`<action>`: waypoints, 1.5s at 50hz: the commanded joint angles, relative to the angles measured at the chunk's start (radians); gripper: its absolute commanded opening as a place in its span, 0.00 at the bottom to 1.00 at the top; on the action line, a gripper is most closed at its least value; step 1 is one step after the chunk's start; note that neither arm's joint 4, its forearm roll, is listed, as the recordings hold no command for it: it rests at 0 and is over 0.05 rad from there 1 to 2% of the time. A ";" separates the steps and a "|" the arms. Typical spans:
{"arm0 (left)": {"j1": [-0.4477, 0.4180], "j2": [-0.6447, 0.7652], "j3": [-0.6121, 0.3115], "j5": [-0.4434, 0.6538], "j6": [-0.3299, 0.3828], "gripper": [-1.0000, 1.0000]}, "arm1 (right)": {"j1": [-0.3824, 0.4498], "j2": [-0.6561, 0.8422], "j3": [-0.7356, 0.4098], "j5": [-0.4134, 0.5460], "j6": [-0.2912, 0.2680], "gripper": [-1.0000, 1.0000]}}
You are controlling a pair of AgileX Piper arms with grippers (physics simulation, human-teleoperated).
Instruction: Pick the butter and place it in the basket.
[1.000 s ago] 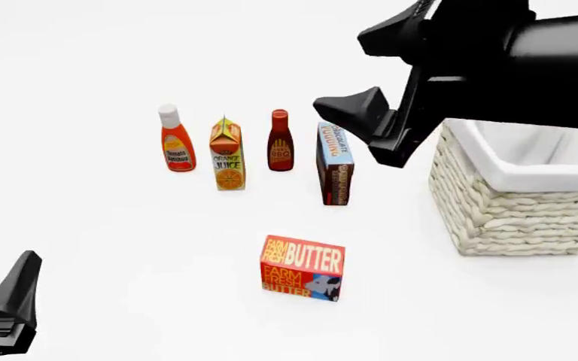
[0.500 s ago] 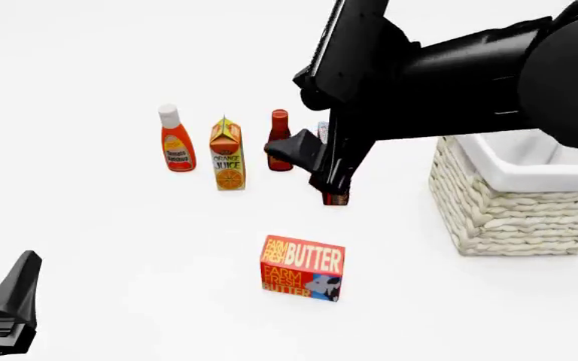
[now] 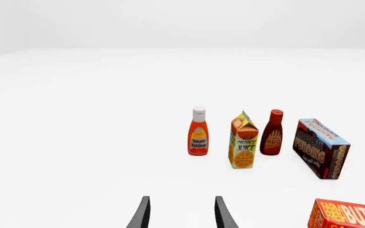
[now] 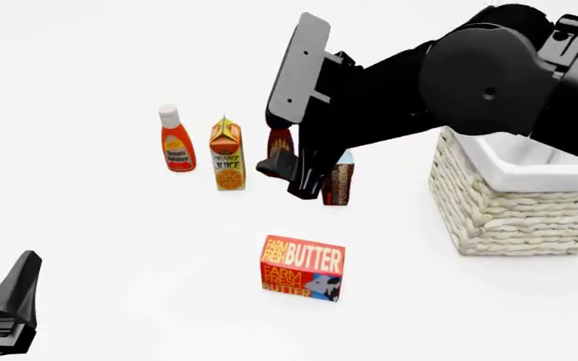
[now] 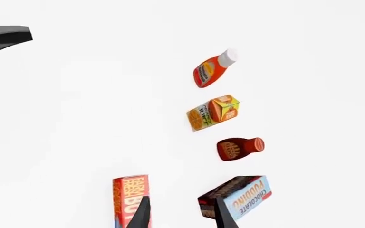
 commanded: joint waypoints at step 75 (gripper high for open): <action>0.000 0.000 0.000 0.000 0.000 1.00 | 0.083 0.242 0.192 -0.180 0.086 1.00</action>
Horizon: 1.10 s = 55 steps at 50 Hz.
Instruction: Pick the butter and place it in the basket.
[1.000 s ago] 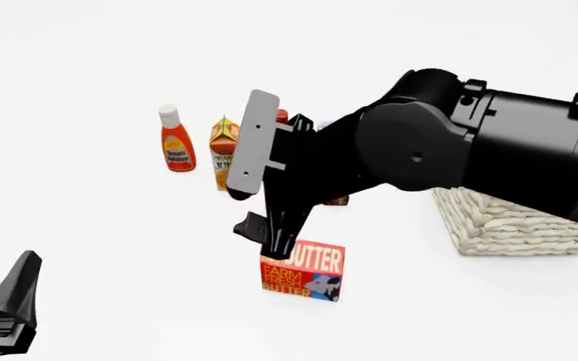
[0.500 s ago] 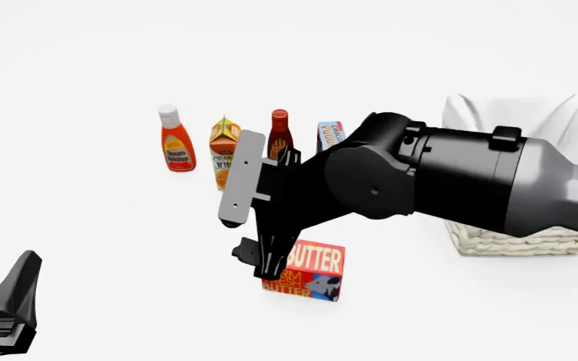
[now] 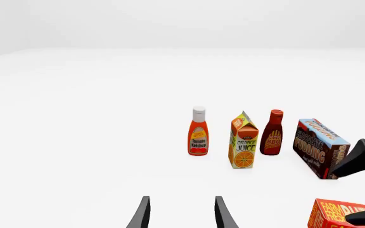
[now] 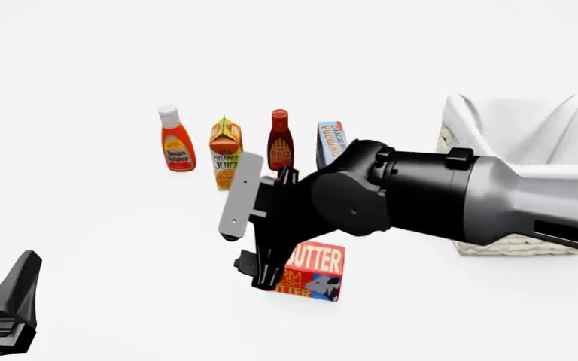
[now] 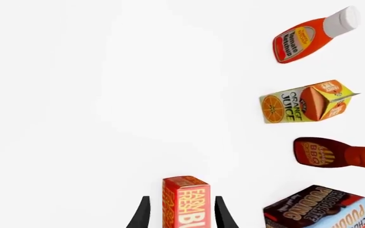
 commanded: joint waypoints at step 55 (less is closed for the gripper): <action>0.000 0.000 0.000 0.000 0.000 1.00 | -0.102 0.166 0.056 -0.143 0.006 1.00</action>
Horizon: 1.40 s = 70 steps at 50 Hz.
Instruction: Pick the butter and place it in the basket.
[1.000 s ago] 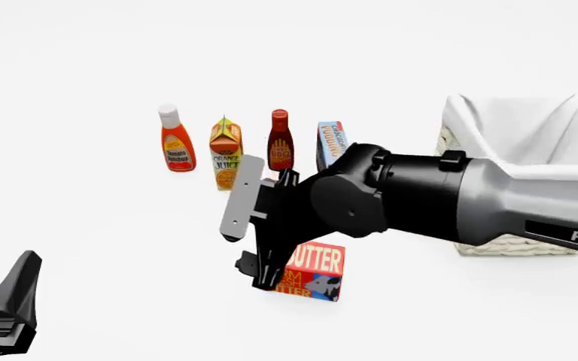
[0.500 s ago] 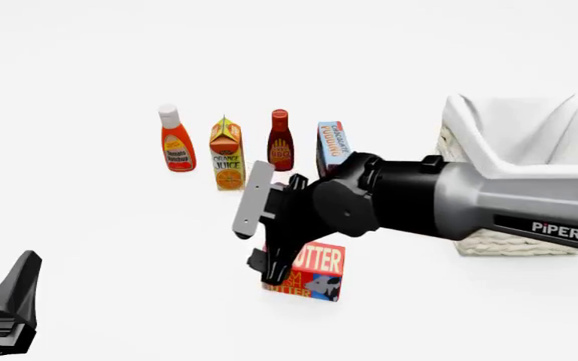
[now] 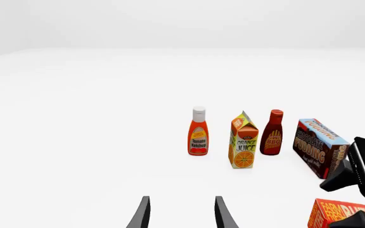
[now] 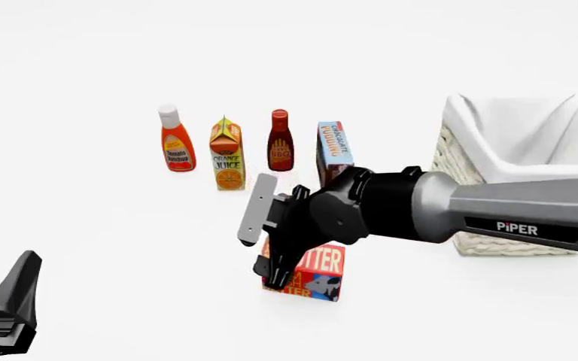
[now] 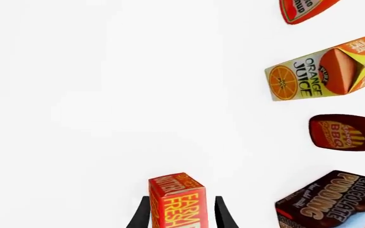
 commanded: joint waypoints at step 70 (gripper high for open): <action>0.000 0.000 0.000 0.000 0.000 1.00 | 0.166 -0.289 0.340 -0.333 0.167 0.00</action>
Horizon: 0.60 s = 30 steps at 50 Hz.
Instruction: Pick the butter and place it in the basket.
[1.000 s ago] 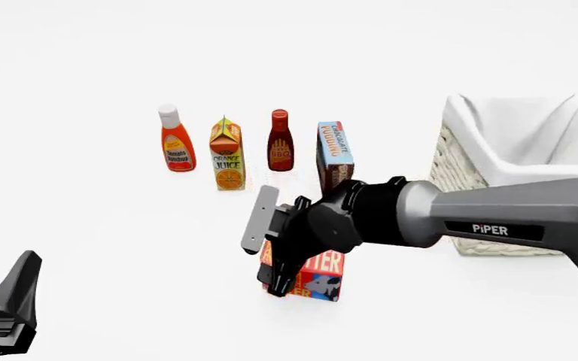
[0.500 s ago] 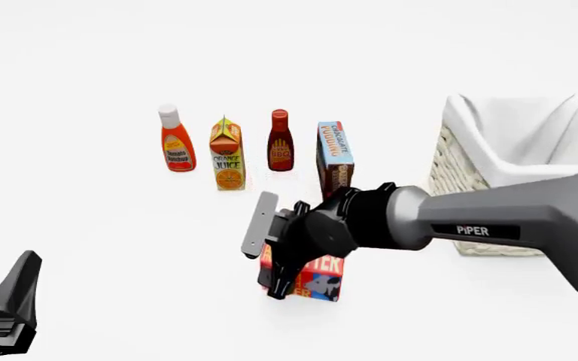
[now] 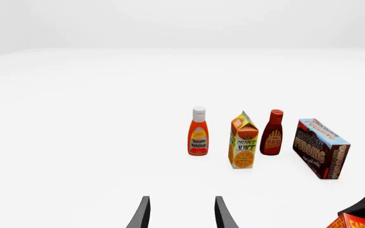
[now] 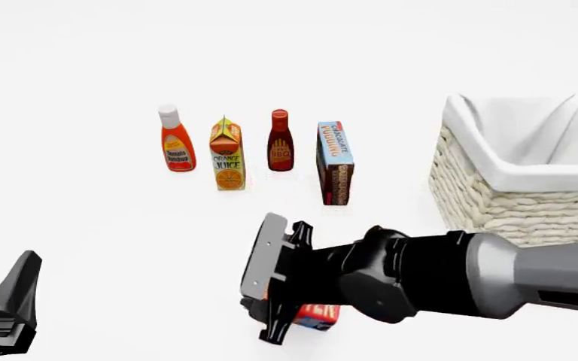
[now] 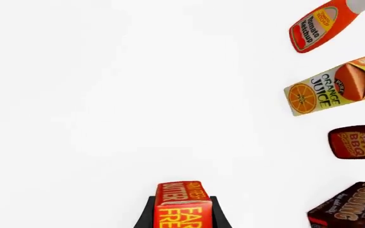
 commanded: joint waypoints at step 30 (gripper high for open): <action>0.000 0.000 0.000 0.000 0.000 1.00 | -0.028 -0.524 0.022 -0.054 0.097 0.00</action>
